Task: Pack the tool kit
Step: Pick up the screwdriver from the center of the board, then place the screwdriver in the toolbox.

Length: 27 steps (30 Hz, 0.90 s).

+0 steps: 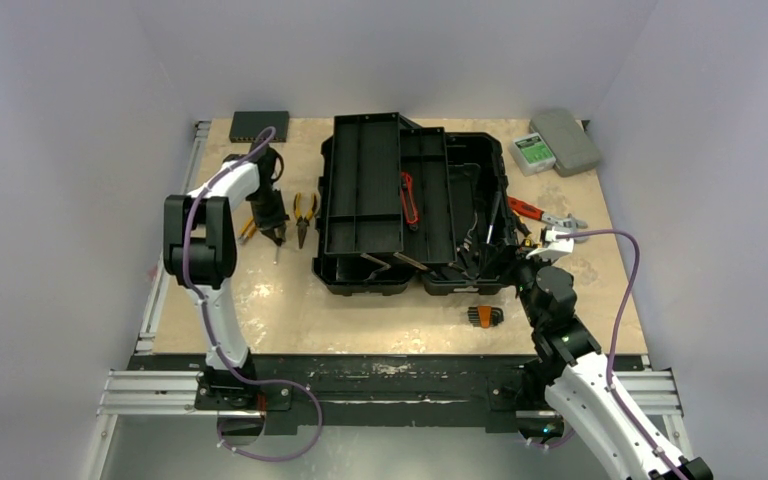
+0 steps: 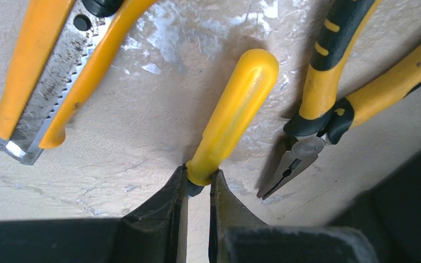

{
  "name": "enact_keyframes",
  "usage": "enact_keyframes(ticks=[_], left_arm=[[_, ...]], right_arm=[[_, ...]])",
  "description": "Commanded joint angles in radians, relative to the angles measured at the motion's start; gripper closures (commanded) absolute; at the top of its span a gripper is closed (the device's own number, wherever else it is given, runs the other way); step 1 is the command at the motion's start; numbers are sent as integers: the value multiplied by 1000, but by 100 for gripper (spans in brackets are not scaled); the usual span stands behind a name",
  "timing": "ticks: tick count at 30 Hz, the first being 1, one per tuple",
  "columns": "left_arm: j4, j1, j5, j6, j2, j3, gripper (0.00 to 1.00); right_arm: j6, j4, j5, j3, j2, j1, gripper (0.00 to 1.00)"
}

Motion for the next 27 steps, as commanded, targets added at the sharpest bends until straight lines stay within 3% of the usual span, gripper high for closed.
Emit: enact_keyframes(ticks=[1, 13, 23, 27], left_arm=[[65, 6, 44, -12, -111, -47, 100], [261, -5, 121, -146, -494, -301, 100], [229, -202, 198, -221, -736, -227, 100], [286, -265, 257, -285, -796, -225, 100]], right_arm=[[9, 23, 18, 0, 0, 3, 11], [7, 24, 17, -1, -6, 4, 12], [7, 17, 18, 0, -12, 4, 11], [13, 17, 15, -3, -18, 3, 12]])
